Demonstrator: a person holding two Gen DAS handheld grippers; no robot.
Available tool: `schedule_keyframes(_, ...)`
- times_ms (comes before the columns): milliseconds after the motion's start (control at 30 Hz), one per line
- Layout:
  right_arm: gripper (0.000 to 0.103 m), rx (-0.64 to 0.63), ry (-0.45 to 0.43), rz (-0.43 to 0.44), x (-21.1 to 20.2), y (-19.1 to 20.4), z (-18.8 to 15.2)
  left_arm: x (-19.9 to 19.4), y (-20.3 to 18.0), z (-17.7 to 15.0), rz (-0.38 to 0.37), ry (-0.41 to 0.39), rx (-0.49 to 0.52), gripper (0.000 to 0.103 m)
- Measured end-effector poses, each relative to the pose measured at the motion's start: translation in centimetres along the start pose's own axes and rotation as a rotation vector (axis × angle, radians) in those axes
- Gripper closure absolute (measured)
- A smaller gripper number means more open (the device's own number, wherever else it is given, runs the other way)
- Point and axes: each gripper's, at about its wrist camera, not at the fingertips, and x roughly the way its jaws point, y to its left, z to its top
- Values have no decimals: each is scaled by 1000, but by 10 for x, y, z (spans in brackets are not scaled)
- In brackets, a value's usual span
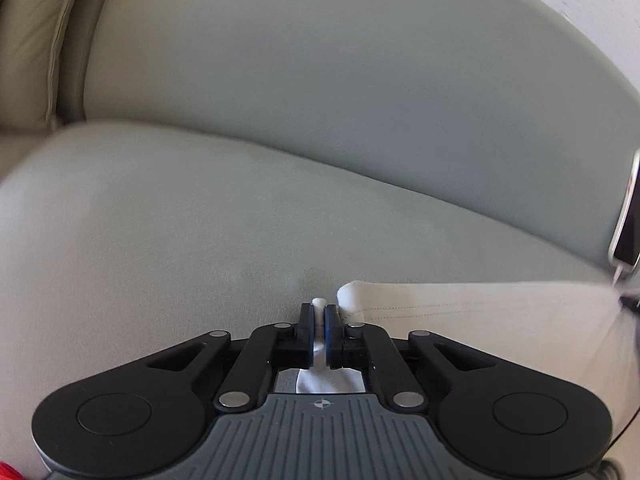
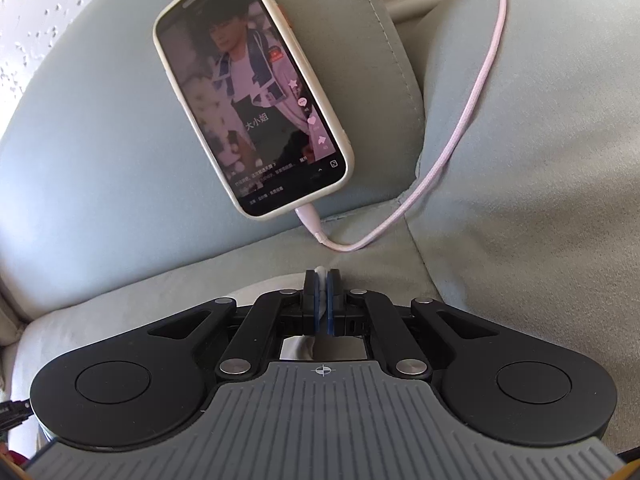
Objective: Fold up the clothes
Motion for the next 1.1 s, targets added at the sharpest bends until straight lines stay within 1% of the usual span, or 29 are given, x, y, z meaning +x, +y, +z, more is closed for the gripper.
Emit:
schedule_keyframes(133, 100, -5, 3, -16, -5, 5, 2, -24, 4, 11, 87, -110, 9, 102)
schedule_keyframes(200, 100, -9, -36, 2, -22, 11, 4, -47, 7, 18, 106, -165, 2, 102)
schedule_keyframes(267, 100, -14, -79, 20, -44, 19, 6, -73, 7, 21, 110, -208, -4, 102)
schedule_keyframes(333, 100, -4, -111, 29, -73, 26, 9, -98, 6, 19, 110, -234, -2, 102)
schedule_keyframes(367, 100, -2, -120, 29, -76, 24, 29, -111, 4, 15, 102, -239, -2, 102)
schedule_keyframes(433, 100, 4, -127, 28, -91, 26, 33, -138, 2, 5, 84, -247, -4, 102)
schedule_keyframes(500, 100, 41, -123, 42, -125, 25, 37, -165, 0, -10, 58, -249, -15, 102)
schedule_keyframes(567, 100, 71, -100, 56, -158, 16, 28, -193, -5, -32, 42, -247, -20, 102)
schedule_keyframes(667, 103, 98, -86, 32, -210, -11, -4, -227, -11, -70, 15, -229, -46, 102)
schedule_keyframes(733, 103, 115, -67, 45, -233, -27, -27, -244, -16, -99, -16, -205, -67, 102)
schedule_keyframes(800, 103, 132, -47, 59, -256, -42, -50, -261, -24, -126, -31, -199, -49, 102)
schedule_keyframes(867, 103, 148, -27, 74, -279, -58, -73, -278, -32, -151, -41, -212, -37, 102)
schedule_keyframes(933, 102, 153, 3, 114, -294, -65, -89, -289, -35, -170, -49, -217, -50, 102)
schedule_keyframes(967, 100, 155, 24, 138, -301, -67, -97, -288, -33, -176, -47, -216, -61, 102)
schedule_keyframes(1067, 93, 170, 112, 180, -296, -69, -114, -280, -27, -187, -26, -193, -104, 102)
schedule_keyframes(1100, 88, 187, 131, 192, -290, -69, -118, -277, -27, -188, -17, -188, -109, 102)
